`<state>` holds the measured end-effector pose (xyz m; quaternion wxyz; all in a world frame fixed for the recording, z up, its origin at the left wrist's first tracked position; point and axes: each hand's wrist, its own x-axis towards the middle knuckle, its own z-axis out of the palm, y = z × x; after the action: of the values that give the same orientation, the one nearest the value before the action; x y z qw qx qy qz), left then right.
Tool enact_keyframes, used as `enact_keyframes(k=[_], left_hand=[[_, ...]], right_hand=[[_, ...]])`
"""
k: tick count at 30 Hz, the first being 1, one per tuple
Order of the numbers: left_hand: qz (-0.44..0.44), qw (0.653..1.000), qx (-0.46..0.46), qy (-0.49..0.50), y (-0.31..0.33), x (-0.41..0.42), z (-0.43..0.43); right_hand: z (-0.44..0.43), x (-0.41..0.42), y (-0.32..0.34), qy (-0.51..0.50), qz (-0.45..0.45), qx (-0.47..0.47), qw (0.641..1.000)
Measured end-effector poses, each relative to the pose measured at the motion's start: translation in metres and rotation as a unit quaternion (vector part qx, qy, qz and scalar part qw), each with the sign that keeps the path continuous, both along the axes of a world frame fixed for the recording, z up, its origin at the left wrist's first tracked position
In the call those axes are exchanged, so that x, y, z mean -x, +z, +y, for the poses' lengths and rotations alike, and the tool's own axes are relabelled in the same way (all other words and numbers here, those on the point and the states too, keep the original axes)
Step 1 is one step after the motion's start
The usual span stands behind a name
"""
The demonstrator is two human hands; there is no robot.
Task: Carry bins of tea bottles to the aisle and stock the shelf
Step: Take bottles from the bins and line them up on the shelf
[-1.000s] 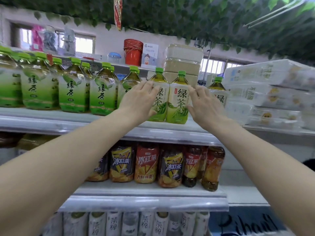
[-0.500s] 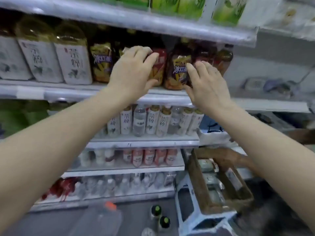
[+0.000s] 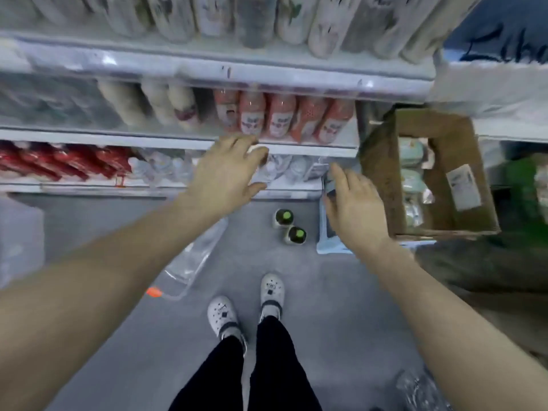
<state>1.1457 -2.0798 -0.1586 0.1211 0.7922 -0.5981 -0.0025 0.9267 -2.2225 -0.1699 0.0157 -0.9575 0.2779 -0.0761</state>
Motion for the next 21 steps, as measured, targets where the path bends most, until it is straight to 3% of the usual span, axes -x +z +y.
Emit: enact_keyframes(k=[7, 17, 21], left_hand=[[0.114, 0.986, -0.119, 0.028, -0.202, 0.055, -0.002], [0.190, 0.949, -0.248, 0.047, -0.451, 0.105, -0.019], [0.242, 0.929, -0.271, 0.073, -0.530, 0.106, -0.038]], right_hand=[[0.006, 0.056, -0.198, -0.068, 0.115, -0.163, 0.977], [-0.022, 0.093, -0.428, -0.129, 0.255, -0.285, 0.915], [-0.045, 0.077, -0.501, -0.160, 0.254, -0.318, 0.899]])
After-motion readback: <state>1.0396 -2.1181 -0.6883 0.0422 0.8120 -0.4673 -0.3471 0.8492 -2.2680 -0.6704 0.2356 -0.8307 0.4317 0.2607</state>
